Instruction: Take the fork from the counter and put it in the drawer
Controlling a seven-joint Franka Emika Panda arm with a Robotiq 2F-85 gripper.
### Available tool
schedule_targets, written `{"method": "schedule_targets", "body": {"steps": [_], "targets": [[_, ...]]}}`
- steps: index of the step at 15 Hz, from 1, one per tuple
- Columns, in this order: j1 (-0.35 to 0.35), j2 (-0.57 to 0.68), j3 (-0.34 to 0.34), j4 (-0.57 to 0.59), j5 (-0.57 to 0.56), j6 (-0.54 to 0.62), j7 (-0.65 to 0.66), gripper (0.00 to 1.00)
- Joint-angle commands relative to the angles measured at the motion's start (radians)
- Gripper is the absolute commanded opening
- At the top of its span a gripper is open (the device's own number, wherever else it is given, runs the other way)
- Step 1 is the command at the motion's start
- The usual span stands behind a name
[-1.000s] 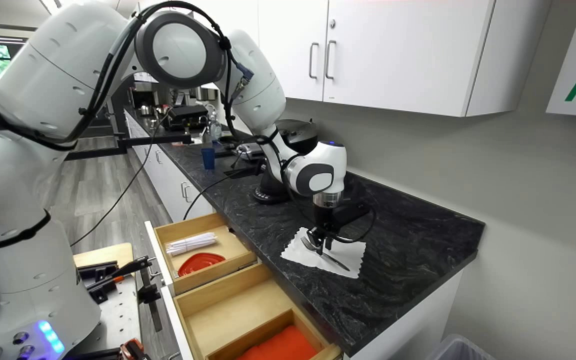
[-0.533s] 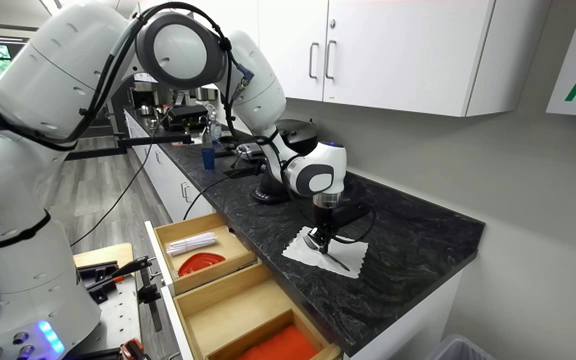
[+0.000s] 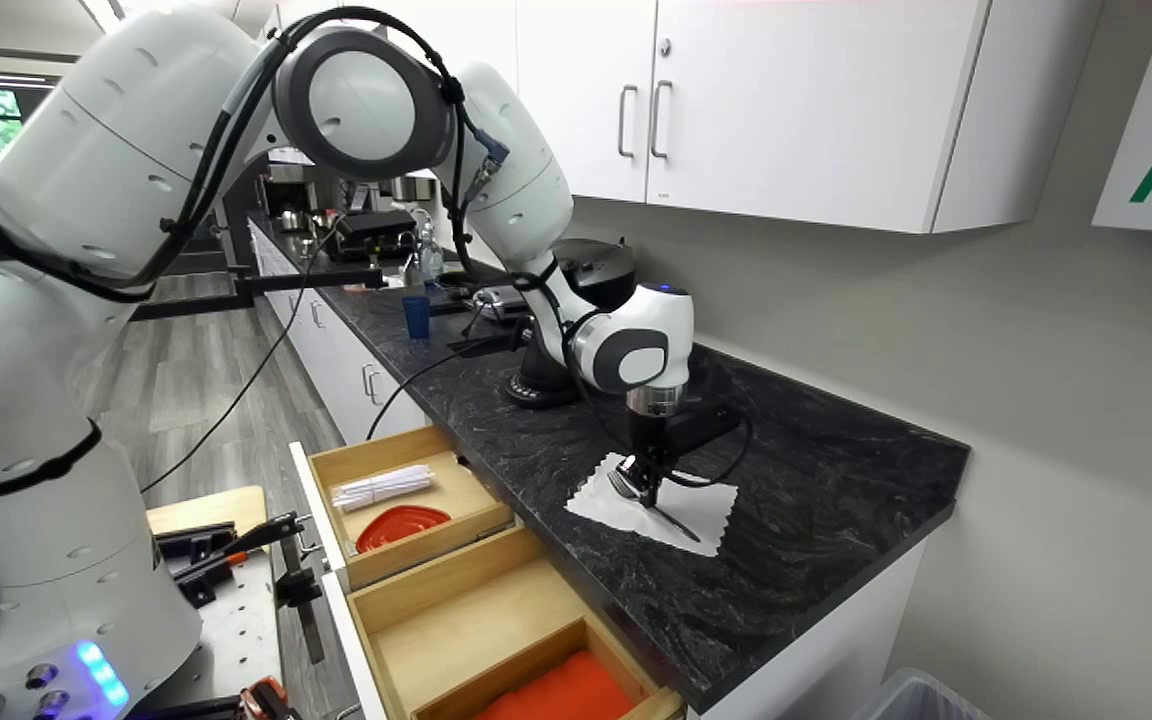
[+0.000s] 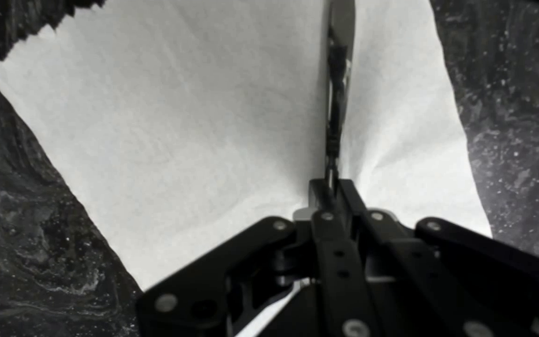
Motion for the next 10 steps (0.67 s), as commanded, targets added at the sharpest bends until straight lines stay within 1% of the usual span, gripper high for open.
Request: {"method": "schedule_targets", "body": {"steps": [1,7,10], "targets": [[0.001,0.013,0.001,0.020,0.017,0.007,-0.004,0.04],[0.013,-0.005,-0.010,0.034,0.008,0.003,0.009,0.04],[0.012,-0.035,-0.020,0.038,0.005,-0.007,0.018,0.04]]}}
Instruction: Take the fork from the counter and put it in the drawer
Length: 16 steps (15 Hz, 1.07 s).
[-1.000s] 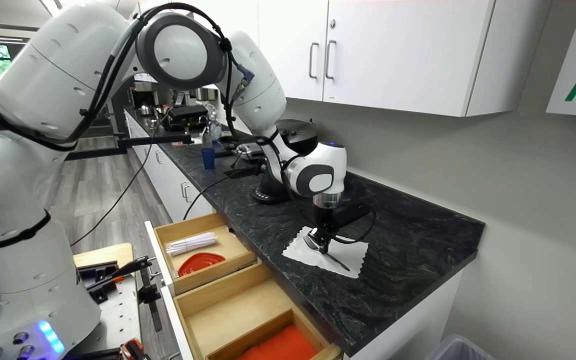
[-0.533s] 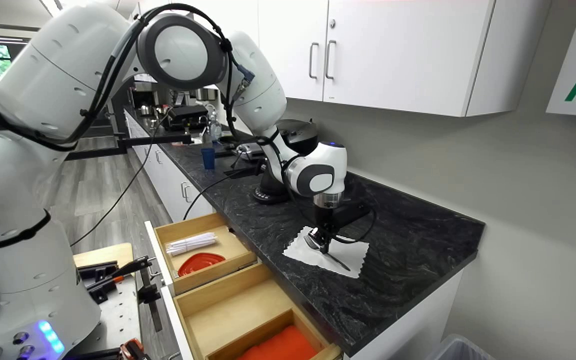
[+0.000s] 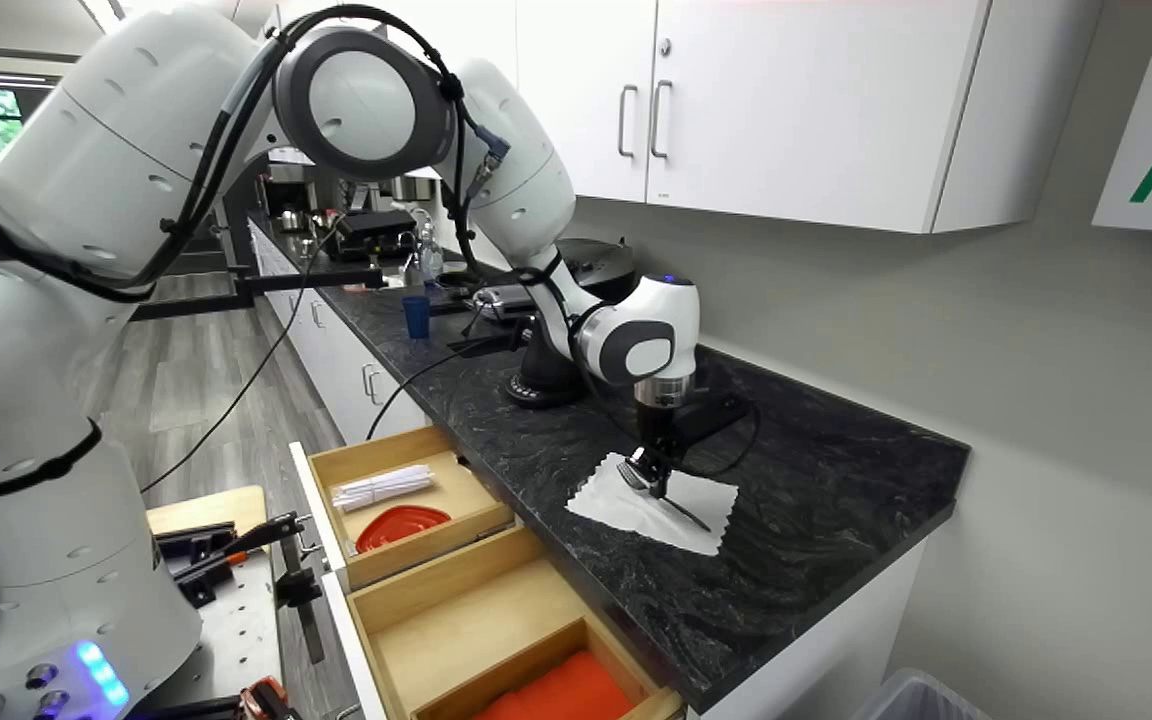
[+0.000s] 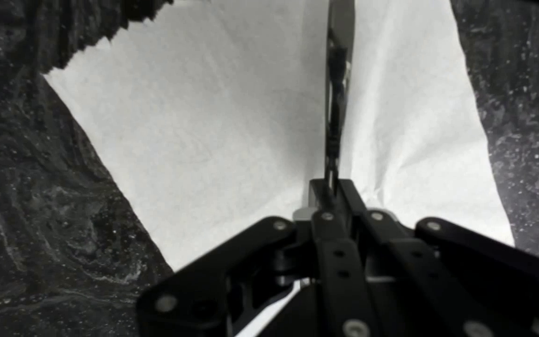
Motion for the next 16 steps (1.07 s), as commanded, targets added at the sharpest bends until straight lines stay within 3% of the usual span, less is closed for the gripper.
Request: {"method": "schedule_targets", "body": {"steps": [1,6,10,15,16], "targets": [[0.013,-0.038,-0.024,0.011,0.004,-0.014,0.023,0.04],[0.023,-0.037,-0.048,0.034,0.014,-0.031,0.093,0.04],[0.080,-0.041,-0.089,-0.011,0.012,0.024,0.318,0.04],[0.232,-0.124,-0.177,-0.194,-0.032,0.143,0.681,0.04],[0.292,-0.149,-0.223,-0.238,-0.036,0.165,0.753,0.04]]}}
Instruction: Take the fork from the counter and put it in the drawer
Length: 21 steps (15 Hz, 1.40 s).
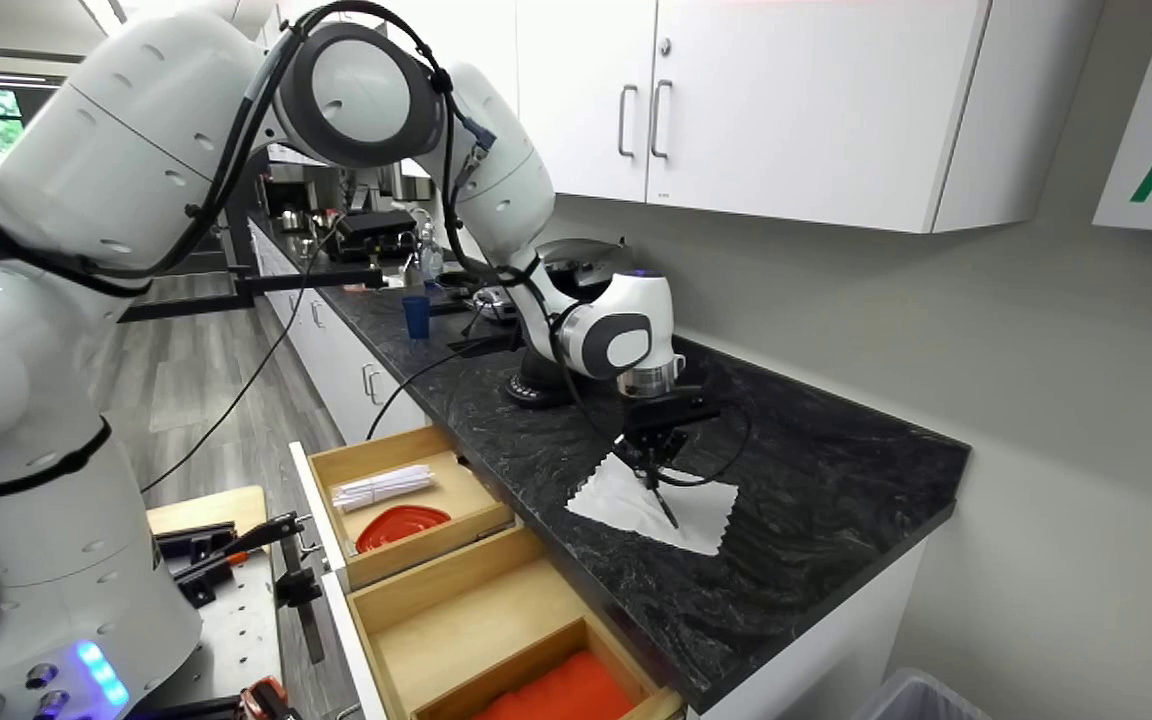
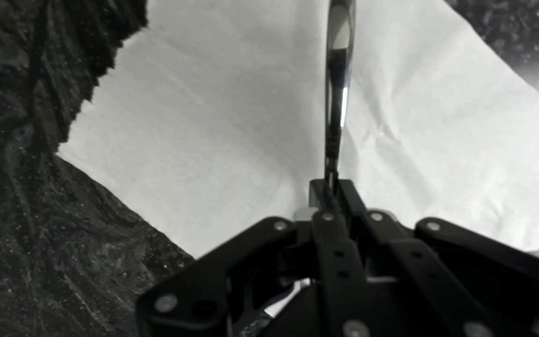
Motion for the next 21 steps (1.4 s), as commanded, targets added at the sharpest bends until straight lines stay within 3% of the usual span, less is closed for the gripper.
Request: {"method": "schedule_targets", "body": {"steps": [1,2,7,11,16,21], "targets": [[0.156,-0.150,-0.127,-0.225,-0.048,0.094,0.260,0.04],[0.142,-0.114,-0.097,-0.182,-0.101,0.066,0.311,0.04],[0.209,-0.234,-0.162,-0.299,-0.305,0.030,0.568,0.04],[0.183,-0.361,-0.183,-0.413,-0.439,0.023,0.707,0.04],[0.113,-0.514,-0.179,-0.550,-0.497,0.030,0.782,0.04],[0.048,-0.566,-0.185,-0.625,-0.519,0.044,0.874,0.04]]}}
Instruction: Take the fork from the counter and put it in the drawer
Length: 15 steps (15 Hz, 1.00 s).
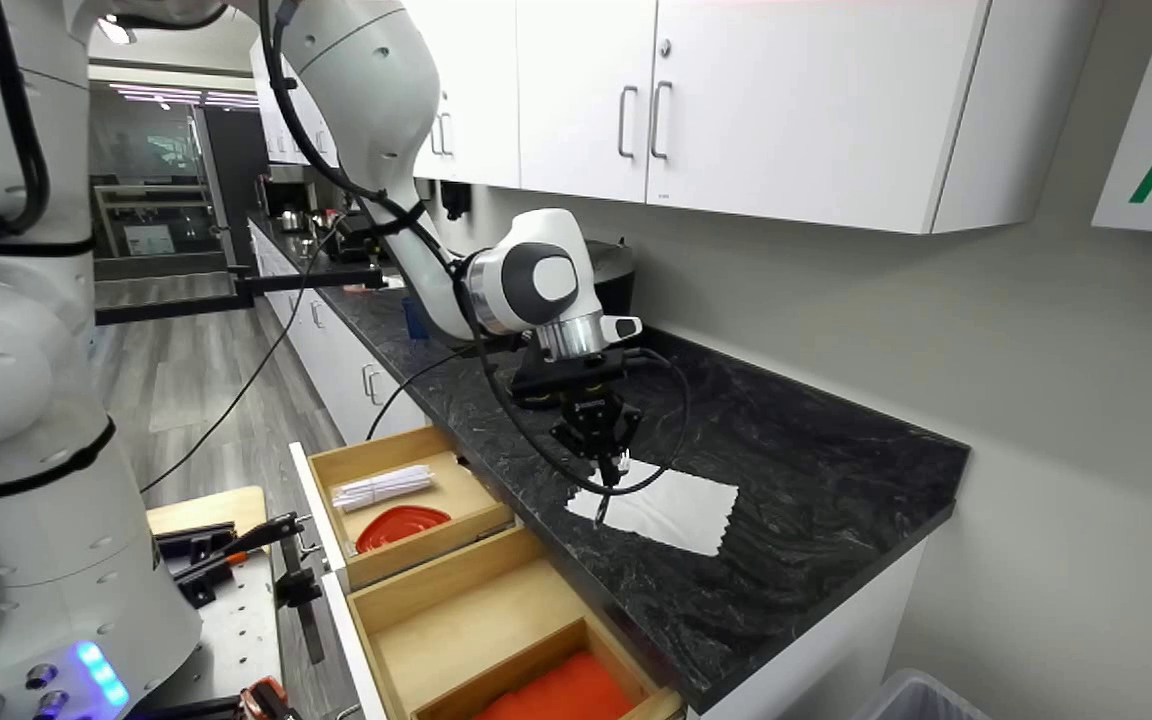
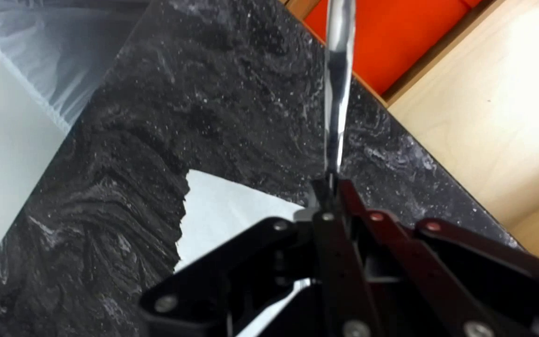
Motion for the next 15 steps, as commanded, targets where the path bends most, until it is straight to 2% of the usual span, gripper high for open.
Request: {"method": "schedule_targets", "body": {"steps": [1,6,15], "targets": [[-0.046,-0.067,0.003,-0.085,-0.049,0.006,0.098,0.04],[-0.066,-0.022,-0.002,-0.098,-0.068,0.030,0.211,0.04],[-0.045,0.066,-0.061,-0.084,-0.181,0.060,0.577,0.04]]}}
